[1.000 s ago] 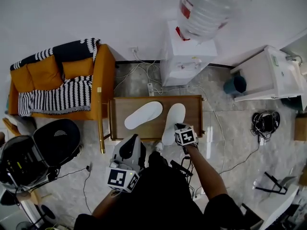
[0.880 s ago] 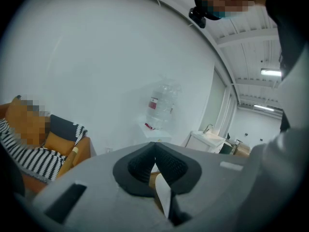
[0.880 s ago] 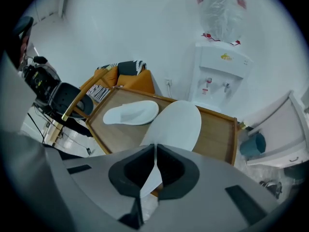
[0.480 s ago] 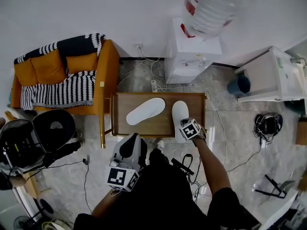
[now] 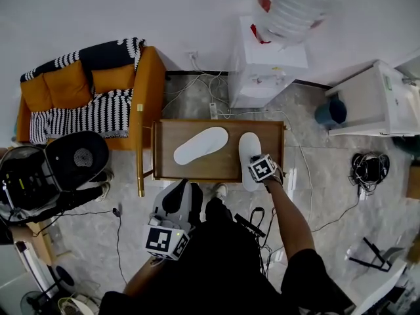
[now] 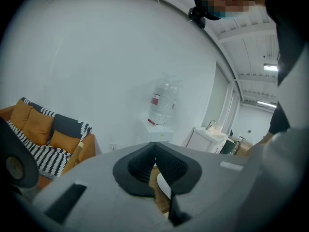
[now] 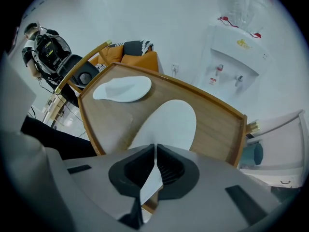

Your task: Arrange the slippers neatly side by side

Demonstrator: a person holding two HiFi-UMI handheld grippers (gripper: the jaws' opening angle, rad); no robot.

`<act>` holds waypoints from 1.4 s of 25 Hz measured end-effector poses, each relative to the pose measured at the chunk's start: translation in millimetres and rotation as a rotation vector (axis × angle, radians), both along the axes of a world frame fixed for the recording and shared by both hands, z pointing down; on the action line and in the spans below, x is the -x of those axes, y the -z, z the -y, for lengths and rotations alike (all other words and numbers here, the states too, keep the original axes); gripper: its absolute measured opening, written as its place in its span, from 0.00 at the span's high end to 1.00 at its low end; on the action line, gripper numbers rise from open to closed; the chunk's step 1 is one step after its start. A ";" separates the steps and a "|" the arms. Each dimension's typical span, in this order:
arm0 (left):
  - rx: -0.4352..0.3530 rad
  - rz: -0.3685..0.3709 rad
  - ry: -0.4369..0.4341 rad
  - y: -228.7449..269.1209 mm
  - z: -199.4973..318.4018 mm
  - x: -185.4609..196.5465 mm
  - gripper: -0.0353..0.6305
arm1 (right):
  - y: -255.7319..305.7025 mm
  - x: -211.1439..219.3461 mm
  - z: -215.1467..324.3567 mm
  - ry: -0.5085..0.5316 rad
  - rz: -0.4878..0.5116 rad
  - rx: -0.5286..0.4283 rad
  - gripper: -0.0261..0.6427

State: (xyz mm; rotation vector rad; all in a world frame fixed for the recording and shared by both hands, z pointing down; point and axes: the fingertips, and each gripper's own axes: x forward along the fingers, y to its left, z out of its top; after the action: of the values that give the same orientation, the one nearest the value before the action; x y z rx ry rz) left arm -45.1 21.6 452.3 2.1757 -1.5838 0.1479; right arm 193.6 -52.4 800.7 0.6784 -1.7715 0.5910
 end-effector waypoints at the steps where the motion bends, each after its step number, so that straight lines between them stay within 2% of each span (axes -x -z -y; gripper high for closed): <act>1: 0.001 0.001 -0.001 -0.8 -1.2 0.1 0.93 | -1.7 -0.4 -0.5 -0.008 0.002 0.001 0.93; 6: 0.003 0.001 -0.001 -2.8 -4.5 2.2 0.93 | -6.8 -1.2 -3.0 -0.052 0.017 -0.003 0.92; 9: -0.001 -0.002 -0.003 -2.0 -5.6 3.5 0.93 | -8.2 -2.4 -10.3 -0.084 0.019 0.015 0.83; 13: -0.005 -0.009 -0.016 -3.8 -2.7 3.9 0.93 | 0.5 -3.9 -5.9 -0.124 0.021 -0.021 0.79; 19: -0.034 -0.020 -0.035 3.3 -1.1 3.5 0.93 | 44.1 7.3 0.7 -0.266 0.144 -0.077 0.78; 22: -0.055 -0.026 -0.046 8.1 0.7 4.9 0.93 | 74.6 16.2 6.6 -0.333 0.213 -0.148 0.79; 25: -0.078 -0.033 -0.043 16.9 4.7 8.3 0.93 | 110.3 26.3 13.3 -0.385 0.279 -0.243 0.88; 28: -0.096 -0.038 -0.039 22.6 8.9 13.5 0.93 | 144.5 38.1 17.1 -0.435 0.342 -0.331 0.93; 35: -0.121 -0.042 -0.046 27.8 22.0 26.7 0.93 | 206.4 78.8 15.3 -0.540 0.475 -0.513 0.94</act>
State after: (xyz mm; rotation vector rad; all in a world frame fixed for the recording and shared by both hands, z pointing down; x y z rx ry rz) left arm -71.9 -0.4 424.5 2.2928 -1.5569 0.0212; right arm 114.8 -67.7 594.3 1.4985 -2.2199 0.6996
